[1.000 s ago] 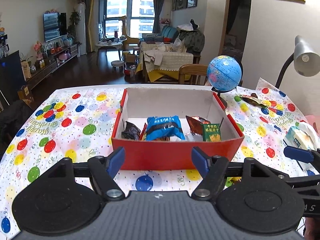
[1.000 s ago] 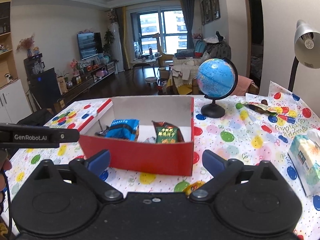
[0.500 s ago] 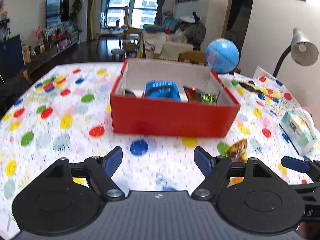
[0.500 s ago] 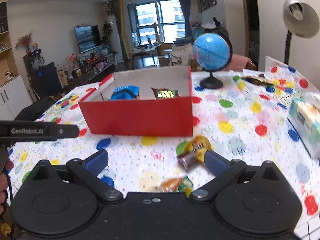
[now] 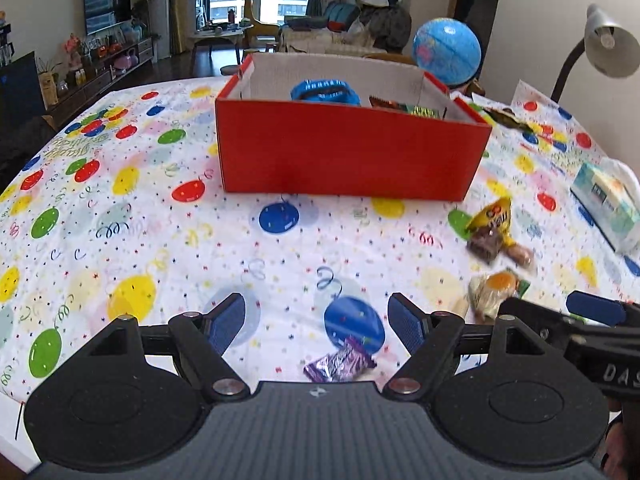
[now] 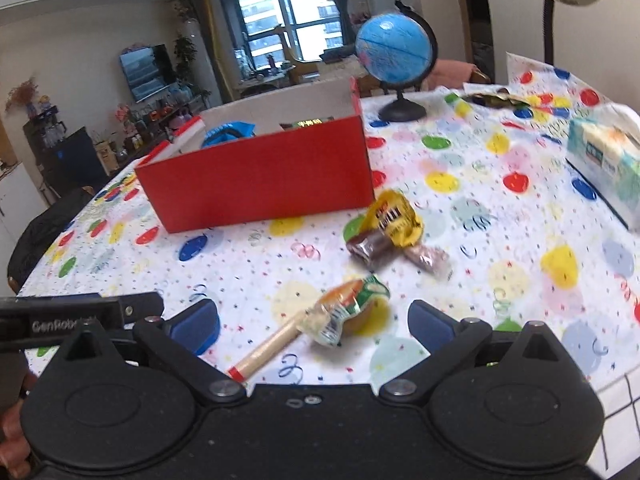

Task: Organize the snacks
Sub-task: 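Grasp the purple candy wrapper with left gripper while right gripper grasps orange candy packet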

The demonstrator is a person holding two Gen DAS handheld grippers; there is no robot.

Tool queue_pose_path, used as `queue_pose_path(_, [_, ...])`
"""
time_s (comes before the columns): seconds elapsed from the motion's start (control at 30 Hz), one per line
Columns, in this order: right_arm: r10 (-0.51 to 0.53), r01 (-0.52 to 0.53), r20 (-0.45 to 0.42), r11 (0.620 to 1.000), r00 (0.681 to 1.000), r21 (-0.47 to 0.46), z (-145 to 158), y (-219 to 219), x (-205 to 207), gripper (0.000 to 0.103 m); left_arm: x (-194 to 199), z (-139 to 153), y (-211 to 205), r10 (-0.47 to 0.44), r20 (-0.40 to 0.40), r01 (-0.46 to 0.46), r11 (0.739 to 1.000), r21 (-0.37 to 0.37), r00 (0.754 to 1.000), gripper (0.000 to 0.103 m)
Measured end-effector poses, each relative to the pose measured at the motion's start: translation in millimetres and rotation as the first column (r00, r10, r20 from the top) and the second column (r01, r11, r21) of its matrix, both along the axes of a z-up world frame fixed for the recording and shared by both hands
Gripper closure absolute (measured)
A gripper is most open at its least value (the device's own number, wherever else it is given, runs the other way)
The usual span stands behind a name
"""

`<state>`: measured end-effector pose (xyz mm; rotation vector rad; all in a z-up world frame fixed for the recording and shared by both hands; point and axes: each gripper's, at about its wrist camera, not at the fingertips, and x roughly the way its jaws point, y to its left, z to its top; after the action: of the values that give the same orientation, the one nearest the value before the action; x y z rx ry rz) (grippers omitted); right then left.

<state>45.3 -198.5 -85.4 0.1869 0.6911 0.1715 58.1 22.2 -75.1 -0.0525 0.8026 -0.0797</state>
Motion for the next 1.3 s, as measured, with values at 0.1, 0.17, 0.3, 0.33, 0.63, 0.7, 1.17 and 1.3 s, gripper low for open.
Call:
queue_pose_path(0.1, [-0.026,0.026,-0.018,1.0,0.999,0.007,-7,-3,0,0.003,-3,-8,-1,-0.017,-0.017,0.016,1.0,-0.008,1.0,0.025])
queue_pose_path(0.17, [-0.04,0.041,-0.026,0.999,0.999,0.013,-10,-4,0,0.005,-6,-13,-3,-0.034,-0.024,0.034,0.999,-0.008,0.999,0.025])
queue_pose_path(0.3, [-0.057,0.057,-0.036,0.998,0.998,0.012,-13,-4,0,0.01,-10,-20,-8,-0.068,-0.018,0.068,0.998,-0.001,0.998,0.025])
queue_pose_path(0.33, [-0.06,0.06,-0.036,0.998,0.998,0.012,-13,-4,0,0.01,-11,-21,-8,-0.072,-0.016,0.071,0.997,-0.005,0.997,0.025])
queue_pose_path(0.63, [-0.112,0.112,-0.042,0.994,0.993,0.003,-18,-5,10,0.016,-11,-33,-11,-0.098,-0.022,0.097,0.995,-0.006,0.995,0.026])
queue_pose_path(0.7, [-0.118,0.119,-0.051,0.993,0.992,0.011,-20,-6,13,0.017,-12,-34,-12,-0.107,-0.019,0.107,0.994,-0.007,0.994,0.026])
queue_pose_path(1.17, [-0.13,0.133,-0.09,0.991,0.987,0.027,-34,-5,30,0.033,-12,-43,-18,-0.136,-0.011,0.136,0.991,0.011,0.991,0.053])
queue_pose_path(1.3, [-0.115,0.118,-0.08,0.992,0.99,0.035,-34,-5,31,0.045,-13,-44,-20,-0.127,0.004,0.127,0.991,0.029,0.992,0.063])
